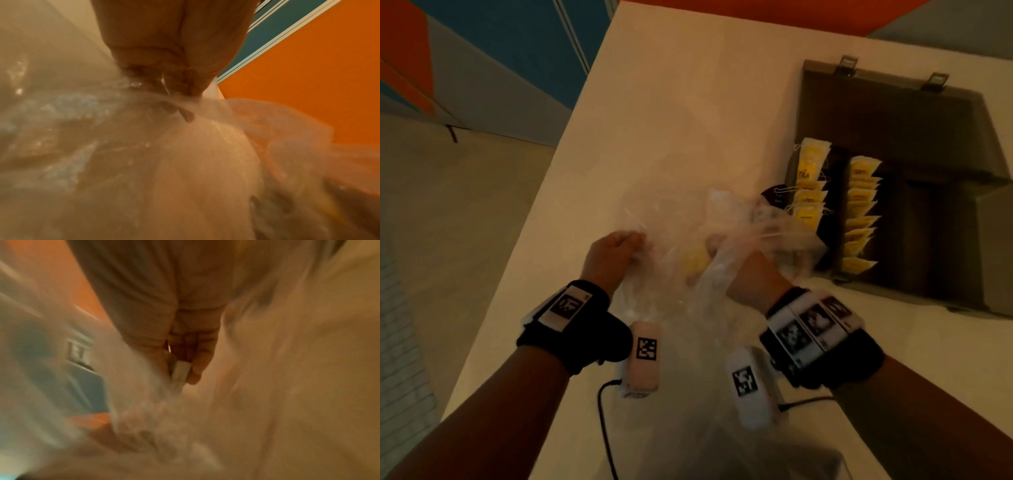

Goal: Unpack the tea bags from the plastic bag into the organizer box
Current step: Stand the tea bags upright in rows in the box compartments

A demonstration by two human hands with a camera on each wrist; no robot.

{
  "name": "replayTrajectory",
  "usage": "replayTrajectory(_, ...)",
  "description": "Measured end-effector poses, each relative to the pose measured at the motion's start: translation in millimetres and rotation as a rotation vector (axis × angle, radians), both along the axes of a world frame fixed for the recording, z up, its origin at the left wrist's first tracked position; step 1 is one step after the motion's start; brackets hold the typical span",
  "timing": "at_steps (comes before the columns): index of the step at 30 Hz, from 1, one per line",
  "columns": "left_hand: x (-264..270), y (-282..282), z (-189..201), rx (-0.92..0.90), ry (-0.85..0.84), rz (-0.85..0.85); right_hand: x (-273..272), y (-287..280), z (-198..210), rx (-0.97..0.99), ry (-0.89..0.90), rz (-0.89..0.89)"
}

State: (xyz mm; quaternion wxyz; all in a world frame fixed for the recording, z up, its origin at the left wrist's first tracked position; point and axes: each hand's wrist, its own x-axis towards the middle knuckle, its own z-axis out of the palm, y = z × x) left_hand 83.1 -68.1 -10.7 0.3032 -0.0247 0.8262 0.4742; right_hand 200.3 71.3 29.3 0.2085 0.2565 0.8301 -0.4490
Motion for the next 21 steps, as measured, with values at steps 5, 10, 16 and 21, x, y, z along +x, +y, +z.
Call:
replayTrajectory(5, -27, -34, -4, -0.144, 0.125, 0.019, 35, 13, 24, -0.202, 0.08, -0.006)
replayTrajectory(10, -11, 7, 2, -0.345, 0.443, -0.142, 115, 79, 51, -0.447, 0.259, -0.591)
replayTrajectory(16, 29, 27, 100, 0.283, 0.605, -0.459, 100, 70, 50, -0.19, 0.425, -0.647)
replayTrajectory(21, 91, 78, 113, 0.37, 0.146, -0.766, 69, 53, 52, 0.152, 0.63, -0.468)
